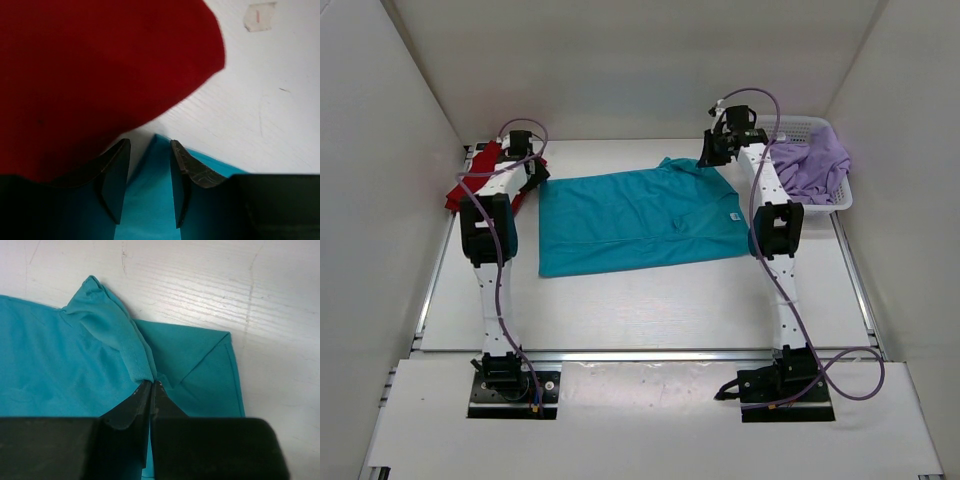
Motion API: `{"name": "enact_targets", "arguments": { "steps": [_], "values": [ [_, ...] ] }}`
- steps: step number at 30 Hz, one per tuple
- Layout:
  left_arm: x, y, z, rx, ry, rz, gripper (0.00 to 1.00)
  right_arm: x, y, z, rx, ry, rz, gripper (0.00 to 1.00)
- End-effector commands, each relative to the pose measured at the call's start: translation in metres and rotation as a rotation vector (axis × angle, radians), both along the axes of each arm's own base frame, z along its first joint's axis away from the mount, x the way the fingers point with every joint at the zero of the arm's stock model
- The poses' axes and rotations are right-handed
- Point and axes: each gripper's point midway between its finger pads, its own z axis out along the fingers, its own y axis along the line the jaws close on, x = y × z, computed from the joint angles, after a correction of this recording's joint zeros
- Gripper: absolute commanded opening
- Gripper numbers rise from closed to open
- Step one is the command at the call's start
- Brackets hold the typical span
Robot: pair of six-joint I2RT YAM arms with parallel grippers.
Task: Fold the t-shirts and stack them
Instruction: Grap the side of the flattened tshirt furthest away from the robot with both arms, then fold the other side of the tshirt into a rectangle
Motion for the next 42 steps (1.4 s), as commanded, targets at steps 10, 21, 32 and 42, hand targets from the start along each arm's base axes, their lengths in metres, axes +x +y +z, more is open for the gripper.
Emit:
{"name": "enact_targets", "arguments": {
  "steps": [10, 21, 32, 42],
  "values": [
    [-0.008, 0.000, 0.023, -0.023, -0.010, -0.031, 0.53, 0.006, 0.015, 0.017, 0.070, -0.048, 0.035, 0.00],
    [-0.010, -0.017, 0.024, -0.110, -0.047, -0.053, 0.37, 0.006, 0.006, 0.036, 0.037, -0.076, 0.017, 0.00],
    [-0.027, -0.035, 0.076, -0.161, -0.192, -0.083, 0.00, -0.032, -0.015, 0.067, -0.022, 0.011, 0.003, 0.00],
    [-0.098, -0.062, 0.118, -0.261, -0.296, -0.137, 0.00, -0.085, -0.024, 0.098, -0.199, 0.079, -0.084, 0.00]
  ]
}}
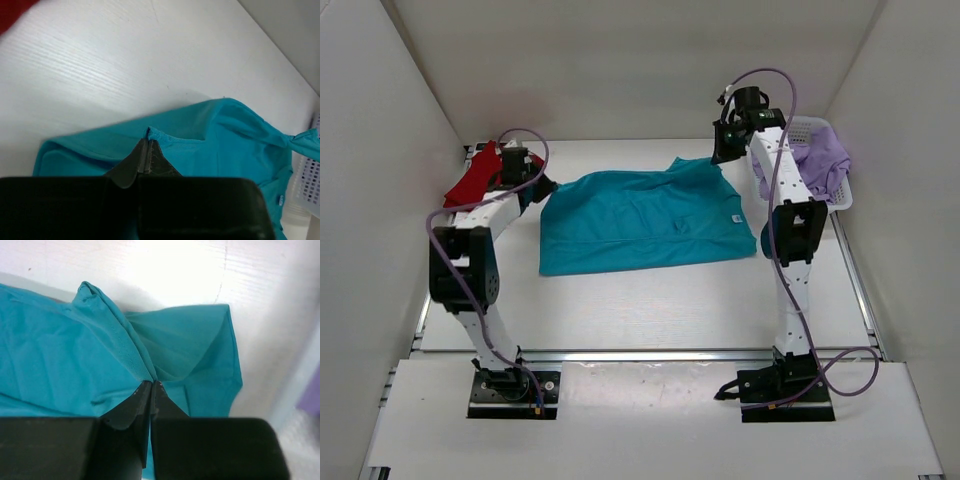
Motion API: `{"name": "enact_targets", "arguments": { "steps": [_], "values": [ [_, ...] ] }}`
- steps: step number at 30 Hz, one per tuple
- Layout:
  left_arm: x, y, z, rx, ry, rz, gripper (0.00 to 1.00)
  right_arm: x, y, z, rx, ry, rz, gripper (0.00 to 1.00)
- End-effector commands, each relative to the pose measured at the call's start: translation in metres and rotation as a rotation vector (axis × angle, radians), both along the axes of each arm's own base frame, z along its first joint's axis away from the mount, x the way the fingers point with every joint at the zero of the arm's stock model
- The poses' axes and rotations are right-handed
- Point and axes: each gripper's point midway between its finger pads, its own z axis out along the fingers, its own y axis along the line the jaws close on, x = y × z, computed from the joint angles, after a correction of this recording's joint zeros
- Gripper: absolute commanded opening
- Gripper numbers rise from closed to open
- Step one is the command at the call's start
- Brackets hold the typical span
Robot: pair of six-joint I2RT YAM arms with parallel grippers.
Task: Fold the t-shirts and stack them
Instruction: Fold the other side of the tshirt into a rectangle
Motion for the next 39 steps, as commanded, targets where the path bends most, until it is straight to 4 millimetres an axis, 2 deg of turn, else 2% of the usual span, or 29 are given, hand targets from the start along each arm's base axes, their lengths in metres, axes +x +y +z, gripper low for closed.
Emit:
{"name": "enact_targets", "arguments": {
  "steps": [1, 2, 3, 4, 5, 7, 8, 9, 10, 11, 14, 16, 21, 22, 23, 25, 26, 27, 28, 30, 31, 32, 34, 35, 36, 37, 38, 39],
  "values": [
    [-0.020, 0.007, 0.029, -0.065, -0.085, 0.009, 0.00, -0.027, -0.009, 0.029, -0.093, 0.004, -0.051, 0.00],
    [-0.030, 0.007, 0.025, -0.073, -0.083, 0.009, 0.00, -0.036, -0.013, 0.026, -0.115, 0.030, -0.066, 0.00],
    [-0.038, 0.024, 0.022, -0.072, -0.081, 0.039, 0.00, -0.045, -0.014, 0.029, -0.134, 0.031, -0.081, 0.00],
    [-0.045, 0.032, 0.016, -0.075, -0.067, 0.058, 0.00, -0.053, -0.013, 0.031, -0.160, 0.009, -0.082, 0.00],
    [-0.049, 0.029, 0.021, -0.079, -0.080, 0.046, 0.00, -0.057, -0.011, 0.036, -0.158, -0.017, -0.083, 0.00],
    [-0.058, 0.038, 0.018, -0.084, -0.071, 0.067, 0.00, -0.075, -0.016, 0.044, -0.106, -0.062, -0.093, 0.00],
    [-0.059, 0.035, 0.024, -0.081, -0.087, 0.053, 0.00, -0.079, -0.018, 0.046, -0.095, -0.071, -0.099, 0.00],
    [-0.062, 0.034, 0.019, -0.081, -0.072, 0.053, 0.00, -0.089, -0.023, 0.047, -0.079, -0.082, -0.099, 0.00],
    [-0.062, 0.035, 0.023, -0.080, -0.081, 0.053, 0.00, -0.097, -0.027, 0.048, -0.069, -0.096, -0.105, 0.00],
    [-0.064, 0.030, 0.019, -0.080, -0.070, 0.042, 0.00, -0.096, -0.031, 0.051, -0.061, -0.122, -0.117, 0.00],
    [-0.065, 0.026, 0.019, -0.061, -0.070, 0.024, 0.00, -0.123, -0.034, 0.028, -0.025, -0.076, -0.111, 0.00],
    [-0.065, 0.028, 0.021, -0.065, -0.081, 0.017, 0.00, -0.135, -0.036, 0.023, -0.020, -0.082, -0.125, 0.01],
    [-0.076, 0.029, 0.018, -0.047, -0.079, 0.016, 0.00, -0.148, -0.060, 0.018, -0.025, -0.134, -0.233, 0.01],
    [-0.081, 0.031, 0.012, -0.040, -0.067, 0.022, 0.00, -0.149, -0.058, 0.017, -0.006, -0.148, -0.232, 0.00],
    [-0.085, 0.034, 0.008, -0.044, -0.064, 0.028, 0.00, -0.146, -0.062, 0.015, 0.015, -0.148, -0.251, 0.00],
    [-0.083, 0.033, 0.011, -0.055, -0.095, 0.027, 0.00, -0.132, -0.065, 0.017, 0.040, -0.172, -0.254, 0.00],
    [-0.081, 0.031, 0.009, -0.080, -0.092, 0.030, 0.00, -0.121, -0.062, 0.016, 0.050, -0.178, -0.235, 0.00],
    [-0.077, 0.030, 0.016, -0.095, -0.103, 0.024, 0.00, -0.109, -0.061, 0.018, 0.041, -0.174, -0.234, 0.00],
    [-0.071, 0.030, 0.014, -0.097, -0.097, 0.025, 0.00, -0.105, -0.061, 0.016, 0.035, -0.159, -0.229, 0.00],
    [-0.054, 0.031, 0.027, -0.063, -0.115, 0.026, 0.00, -0.076, -0.058, 0.033, 0.026, -0.224, -0.217, 0.00],
    [-0.046, 0.029, 0.038, -0.055, -0.121, 0.022, 0.00, -0.065, -0.056, 0.047, 0.030, -0.250, -0.203, 0.00],
    [-0.043, 0.032, 0.033, -0.049, -0.102, 0.025, 0.00, -0.057, -0.055, 0.043, 0.027, -0.237, -0.201, 0.00],
    [-0.023, 0.032, 0.054, -0.055, -0.135, 0.019, 0.00, -0.030, -0.061, 0.054, -0.008, -0.261, -0.204, 0.00],
    [-0.018, 0.031, 0.051, -0.052, -0.127, 0.016, 0.00, -0.023, -0.062, 0.061, -0.010, -0.280, -0.202, 0.00],
    [-0.009, 0.035, 0.056, -0.044, -0.135, 0.024, 0.00, -0.011, -0.061, 0.062, -0.010, -0.284, -0.190, 0.00],
    [-0.002, 0.031, 0.065, -0.031, -0.145, 0.009, 0.00, 0.000, -0.062, 0.070, -0.008, -0.300, -0.191, 0.00],
    [0.000, 0.033, 0.054, -0.018, -0.115, 0.019, 0.00, 0.005, -0.061, 0.071, -0.011, -0.306, -0.194, 0.00],
    [0.005, 0.033, 0.055, -0.013, -0.120, 0.010, 0.00, 0.010, -0.063, 0.070, -0.021, -0.303, -0.183, 0.00]
  ]
}}
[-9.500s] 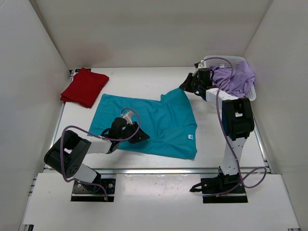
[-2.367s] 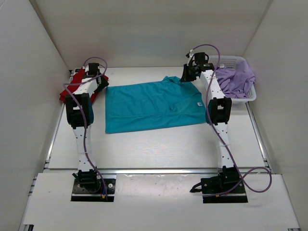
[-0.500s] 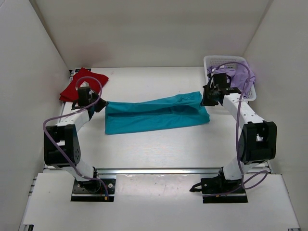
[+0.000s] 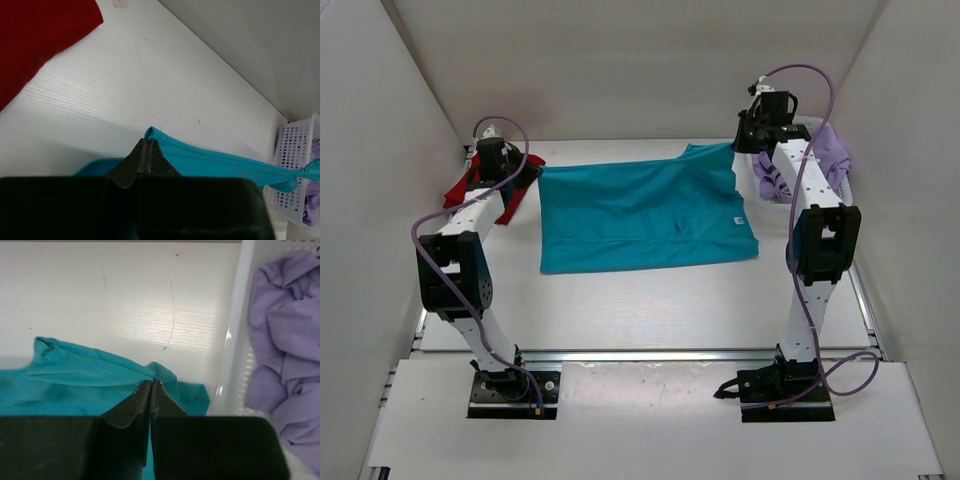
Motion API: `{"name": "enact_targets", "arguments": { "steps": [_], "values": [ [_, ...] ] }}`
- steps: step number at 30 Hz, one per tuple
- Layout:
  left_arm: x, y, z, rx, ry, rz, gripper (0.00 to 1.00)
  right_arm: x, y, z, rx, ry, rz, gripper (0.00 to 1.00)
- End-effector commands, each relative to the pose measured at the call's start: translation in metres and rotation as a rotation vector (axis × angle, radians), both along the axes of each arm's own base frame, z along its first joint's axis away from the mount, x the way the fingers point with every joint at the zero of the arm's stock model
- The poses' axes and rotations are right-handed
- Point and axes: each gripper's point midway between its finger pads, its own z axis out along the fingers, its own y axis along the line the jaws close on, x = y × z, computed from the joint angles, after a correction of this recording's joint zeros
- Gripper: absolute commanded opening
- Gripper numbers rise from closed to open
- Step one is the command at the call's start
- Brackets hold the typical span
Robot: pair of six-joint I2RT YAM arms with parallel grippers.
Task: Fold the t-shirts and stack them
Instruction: Fold the other side of the tshirt into a rectangle
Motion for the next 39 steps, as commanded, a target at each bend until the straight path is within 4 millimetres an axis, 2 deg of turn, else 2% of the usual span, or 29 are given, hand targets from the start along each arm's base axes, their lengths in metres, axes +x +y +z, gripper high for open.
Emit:
{"name": "enact_targets", "arguments": {
  "steps": [1, 3, 4, 5, 7, 9, 12, 17, 22, 24, 26, 27, 29, 30, 35, 36, 37, 38, 39],
  "values": [
    [0.010, 0.006, 0.007, 0.035, 0.004, 0.010, 0.00, 0.017, -0.008, 0.017, -0.050, -0.036, 0.003, 0.00],
    [0.007, 0.001, -0.003, 0.027, 0.022, -0.002, 0.00, 0.017, -0.003, 0.010, -0.071, -0.025, 0.009, 0.00],
    [0.006, 0.002, -0.005, 0.024, 0.022, 0.006, 0.00, 0.015, -0.001, 0.001, -0.086, -0.009, 0.014, 0.00],
    [0.005, -0.001, -0.002, 0.019, 0.010, -0.006, 0.00, 0.013, 0.000, 0.003, -0.094, -0.017, 0.020, 0.00],
    [-0.001, 0.000, -0.008, 0.024, 0.016, -0.001, 0.00, 0.002, -0.001, -0.006, -0.098, 0.003, 0.009, 0.00],
    [-0.008, -0.001, -0.010, 0.031, 0.017, -0.004, 0.00, -0.008, -0.003, -0.006, -0.094, -0.009, 0.006, 0.00],
    [-0.016, 0.001, -0.014, 0.035, 0.013, 0.006, 0.00, -0.035, -0.001, -0.011, -0.064, -0.008, 0.001, 0.00],
    [-0.025, 0.002, -0.037, 0.038, 0.058, 0.003, 0.00, -0.083, -0.008, -0.015, -0.059, -0.032, -0.041, 0.01],
    [-0.041, 0.012, -0.055, 0.028, 0.093, 0.024, 0.00, -0.110, -0.020, -0.028, -0.081, -0.022, -0.077, 0.00],
    [-0.046, 0.016, -0.057, 0.028, 0.082, 0.035, 0.00, -0.124, -0.017, -0.045, -0.083, 0.005, -0.072, 0.00],
    [-0.052, 0.016, -0.059, 0.045, 0.086, 0.029, 0.00, -0.137, -0.015, -0.053, -0.087, 0.018, -0.083, 0.00],
    [-0.059, 0.013, -0.071, 0.045, 0.113, 0.023, 0.00, -0.142, -0.018, -0.062, -0.084, 0.027, -0.110, 0.00],
    [-0.067, 0.012, -0.078, 0.025, 0.124, 0.019, 0.01, -0.151, -0.018, -0.075, -0.046, 0.045, -0.134, 0.00],
    [-0.073, 0.011, -0.082, 0.005, 0.128, 0.023, 0.03, -0.156, -0.011, -0.080, -0.012, 0.048, -0.112, 0.00],
    [-0.093, 0.017, -0.087, -0.125, 0.126, 0.072, 0.22, -0.179, -0.018, -0.103, 0.010, 0.087, -0.170, 0.01],
    [-0.096, 0.017, -0.085, -0.158, 0.119, 0.081, 0.25, -0.184, -0.020, -0.106, 0.021, 0.086, -0.184, 0.04],
    [-0.099, 0.022, -0.085, -0.185, 0.117, 0.103, 0.34, -0.193, -0.018, -0.115, 0.032, 0.097, -0.187, 0.07],
    [-0.101, 0.026, -0.080, -0.219, 0.104, 0.121, 0.38, -0.192, -0.018, -0.108, 0.043, 0.072, -0.188, 0.13],
    [-0.104, 0.026, -0.070, -0.242, 0.069, 0.119, 0.37, -0.197, -0.018, -0.106, 0.064, 0.065, -0.189, 0.16]
  ]
}}
